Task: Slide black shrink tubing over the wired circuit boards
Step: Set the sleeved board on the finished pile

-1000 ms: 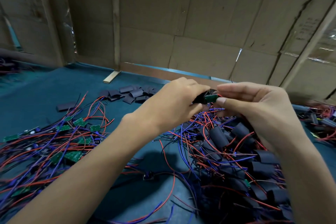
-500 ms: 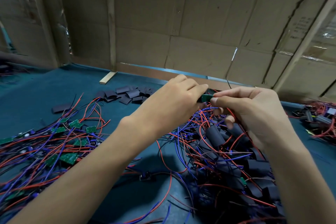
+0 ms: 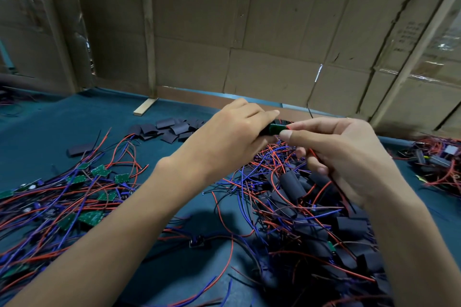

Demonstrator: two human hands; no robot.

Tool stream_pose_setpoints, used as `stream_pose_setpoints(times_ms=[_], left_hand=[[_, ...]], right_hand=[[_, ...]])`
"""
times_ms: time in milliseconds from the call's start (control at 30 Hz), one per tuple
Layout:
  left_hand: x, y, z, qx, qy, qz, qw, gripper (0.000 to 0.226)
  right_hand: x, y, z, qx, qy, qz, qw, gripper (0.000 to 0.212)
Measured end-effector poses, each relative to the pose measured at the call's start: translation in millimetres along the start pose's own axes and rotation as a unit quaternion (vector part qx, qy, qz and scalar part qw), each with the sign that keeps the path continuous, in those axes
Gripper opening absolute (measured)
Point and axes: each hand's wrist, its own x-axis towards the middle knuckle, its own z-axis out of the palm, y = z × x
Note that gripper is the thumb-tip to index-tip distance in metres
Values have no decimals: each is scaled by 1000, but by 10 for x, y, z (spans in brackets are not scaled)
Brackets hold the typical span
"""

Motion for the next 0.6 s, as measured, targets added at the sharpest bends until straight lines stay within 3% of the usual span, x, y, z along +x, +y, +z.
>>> stream_pose_setpoints(times_ms=[333, 600], left_hand=[[-10, 24, 20, -4, 6, 5, 1000, 39], [-11, 24, -11, 42, -20, 50, 998, 40]], right_hand=[[0, 30, 24, -23, 71, -28, 997, 17], [-26, 2, 17, 7, -11, 0, 1000, 10]])
